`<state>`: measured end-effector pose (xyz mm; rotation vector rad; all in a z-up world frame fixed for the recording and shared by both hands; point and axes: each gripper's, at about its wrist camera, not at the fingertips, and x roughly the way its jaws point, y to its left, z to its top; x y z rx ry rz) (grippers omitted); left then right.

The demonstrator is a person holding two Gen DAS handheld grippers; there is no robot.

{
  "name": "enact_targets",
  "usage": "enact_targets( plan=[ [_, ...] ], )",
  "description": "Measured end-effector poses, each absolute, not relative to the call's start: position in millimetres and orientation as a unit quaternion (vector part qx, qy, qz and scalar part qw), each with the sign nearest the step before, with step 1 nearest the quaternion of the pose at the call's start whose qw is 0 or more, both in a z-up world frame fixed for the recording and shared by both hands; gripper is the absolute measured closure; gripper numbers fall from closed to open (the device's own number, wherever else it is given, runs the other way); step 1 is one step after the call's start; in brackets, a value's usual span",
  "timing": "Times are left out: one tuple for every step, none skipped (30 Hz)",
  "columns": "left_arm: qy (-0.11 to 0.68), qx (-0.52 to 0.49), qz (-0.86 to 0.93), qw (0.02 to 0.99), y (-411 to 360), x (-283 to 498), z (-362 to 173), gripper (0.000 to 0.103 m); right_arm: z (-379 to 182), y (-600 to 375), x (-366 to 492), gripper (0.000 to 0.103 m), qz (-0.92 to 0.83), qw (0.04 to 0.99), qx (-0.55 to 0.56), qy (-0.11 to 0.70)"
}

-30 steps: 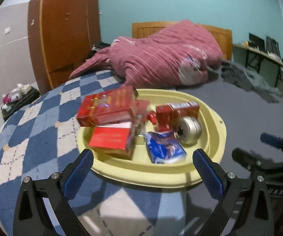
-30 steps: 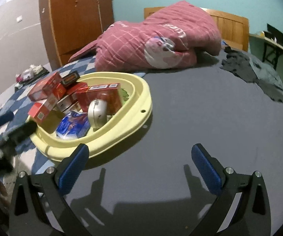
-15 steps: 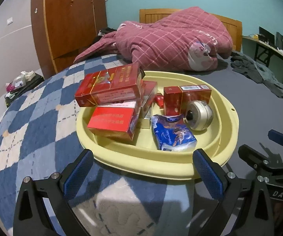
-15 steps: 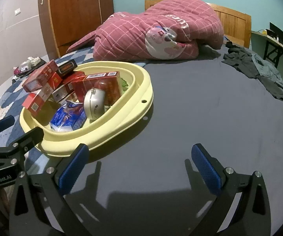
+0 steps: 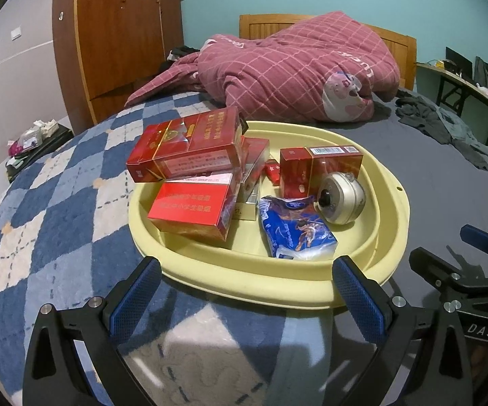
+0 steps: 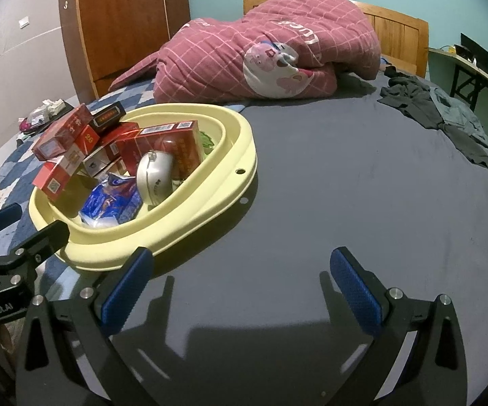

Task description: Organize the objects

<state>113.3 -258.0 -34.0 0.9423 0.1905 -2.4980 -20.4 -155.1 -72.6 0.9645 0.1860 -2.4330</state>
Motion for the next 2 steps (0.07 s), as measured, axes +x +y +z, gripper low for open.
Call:
enact_targets(
  plan=[
    [0.069,0.343,-0.908,0.230,-258.0,112.5,-35.0,0.000,-72.7,-155.7,-20.9,0.000,-0.896,0.256,0.356,0.069],
    [0.070,0.343,-0.908,0.229,-257.7,112.3,-35.1,0.000,-72.7,-155.7,-21.1,0.000,-0.896,0.256,0.355,0.069]
  ],
)
